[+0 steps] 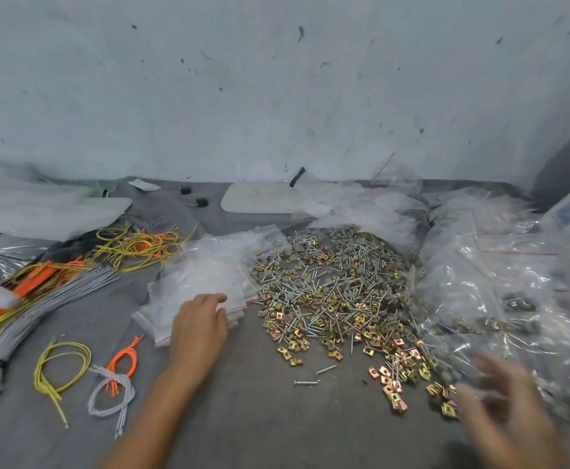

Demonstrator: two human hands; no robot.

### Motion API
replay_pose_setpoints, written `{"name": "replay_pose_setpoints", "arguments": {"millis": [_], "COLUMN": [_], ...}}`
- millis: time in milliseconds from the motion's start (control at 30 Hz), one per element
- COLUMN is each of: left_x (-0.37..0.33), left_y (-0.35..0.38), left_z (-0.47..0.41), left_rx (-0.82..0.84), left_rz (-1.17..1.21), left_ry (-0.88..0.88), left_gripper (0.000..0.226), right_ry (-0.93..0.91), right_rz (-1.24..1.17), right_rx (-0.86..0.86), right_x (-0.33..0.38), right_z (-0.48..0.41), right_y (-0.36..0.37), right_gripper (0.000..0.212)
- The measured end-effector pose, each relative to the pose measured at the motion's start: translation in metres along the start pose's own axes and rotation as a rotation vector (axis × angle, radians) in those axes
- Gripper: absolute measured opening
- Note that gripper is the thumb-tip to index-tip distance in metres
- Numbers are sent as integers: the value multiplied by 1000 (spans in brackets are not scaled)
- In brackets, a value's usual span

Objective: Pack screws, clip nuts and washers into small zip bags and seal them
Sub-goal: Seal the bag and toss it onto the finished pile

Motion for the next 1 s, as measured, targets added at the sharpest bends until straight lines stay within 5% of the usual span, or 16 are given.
{"name": "replay_pose_setpoints", "arguments": {"millis": [200, 667, 1000], "left_x": [5, 0, -50], "left_y": [19, 5, -33], "left_z": [-11, -11, 32], "left_rx": [196, -28, -29], "left_rz": [-224, -101, 49], "left_ry": [-40, -2, 106], "left_gripper": [36, 28, 10], "right_ry": [-41, 39, 85], "right_rz": [38, 4, -120], "right_rx": [237, 311, 375], "right_x": [11, 9, 15], "right_z": [65, 79, 60], "right_y": [99, 123, 135], "right_gripper": [60, 30, 40]}}
Point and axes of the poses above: each hand's wrist, its own z-axis away from the middle knuckle, its own y-axis out of the palm, x = y × z, the point moved 5 cm from there along -z, towards the middle knuckle, and after that the axes turned 4 degrees about -x, right-handed, at the moved point
